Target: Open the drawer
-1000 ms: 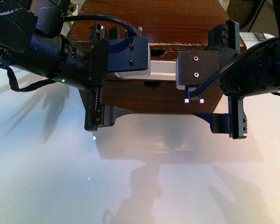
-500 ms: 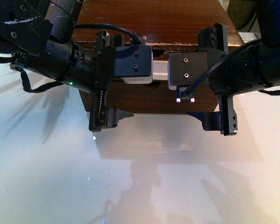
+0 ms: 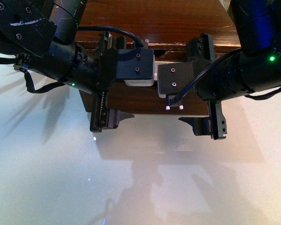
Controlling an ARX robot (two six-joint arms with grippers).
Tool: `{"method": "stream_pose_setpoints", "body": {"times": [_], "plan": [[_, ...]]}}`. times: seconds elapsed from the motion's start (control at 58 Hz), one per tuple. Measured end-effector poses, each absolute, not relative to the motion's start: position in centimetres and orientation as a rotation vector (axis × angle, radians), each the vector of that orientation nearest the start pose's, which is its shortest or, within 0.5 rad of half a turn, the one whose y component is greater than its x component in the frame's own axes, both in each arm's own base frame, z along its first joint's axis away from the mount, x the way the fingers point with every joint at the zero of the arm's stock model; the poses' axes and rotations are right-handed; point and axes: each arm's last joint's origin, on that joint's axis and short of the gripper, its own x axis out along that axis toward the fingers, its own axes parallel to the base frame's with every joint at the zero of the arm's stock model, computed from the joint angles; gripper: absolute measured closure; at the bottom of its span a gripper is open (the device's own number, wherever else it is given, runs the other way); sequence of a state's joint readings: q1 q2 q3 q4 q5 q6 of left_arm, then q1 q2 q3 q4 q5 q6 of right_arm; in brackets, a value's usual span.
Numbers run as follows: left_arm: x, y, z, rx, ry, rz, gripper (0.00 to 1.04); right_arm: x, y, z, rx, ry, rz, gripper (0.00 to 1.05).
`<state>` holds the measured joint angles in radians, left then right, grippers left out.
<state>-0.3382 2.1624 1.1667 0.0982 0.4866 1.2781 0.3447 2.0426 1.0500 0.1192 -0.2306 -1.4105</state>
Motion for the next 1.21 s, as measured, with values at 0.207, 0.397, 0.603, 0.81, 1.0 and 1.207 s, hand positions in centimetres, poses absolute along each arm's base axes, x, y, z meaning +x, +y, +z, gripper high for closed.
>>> {"method": "stream_pose_setpoints", "body": {"times": [0.207,0.397,0.603,0.81,1.0,1.207], "plan": [[38.1,-15.0,7.6,1.066,0.295,-1.228,0.08,36.3,13.8,8.9,-1.326,0.363,1.077,0.09],[37.9,-15.1,7.3,1.083,0.29,-1.227,0.08,36.5,13.9,8.3,-1.328,0.373,1.086,0.09],[37.1,-15.0,7.2,1.093,0.293,-1.252,0.08,35.8,13.7,8.3,-1.314,0.382,1.121,0.09],[34.5,-14.2,7.2,1.075,0.304,-1.305,0.08,32.9,13.5,8.1,-1.317,0.377,1.163,0.09],[31.3,-13.1,7.0,1.059,0.299,-1.359,0.08,29.0,13.6,7.8,-1.323,0.371,1.199,0.09],[29.8,-12.5,6.9,1.055,0.293,-1.365,0.08,27.1,13.9,7.4,-1.321,0.364,1.184,0.09]]}}
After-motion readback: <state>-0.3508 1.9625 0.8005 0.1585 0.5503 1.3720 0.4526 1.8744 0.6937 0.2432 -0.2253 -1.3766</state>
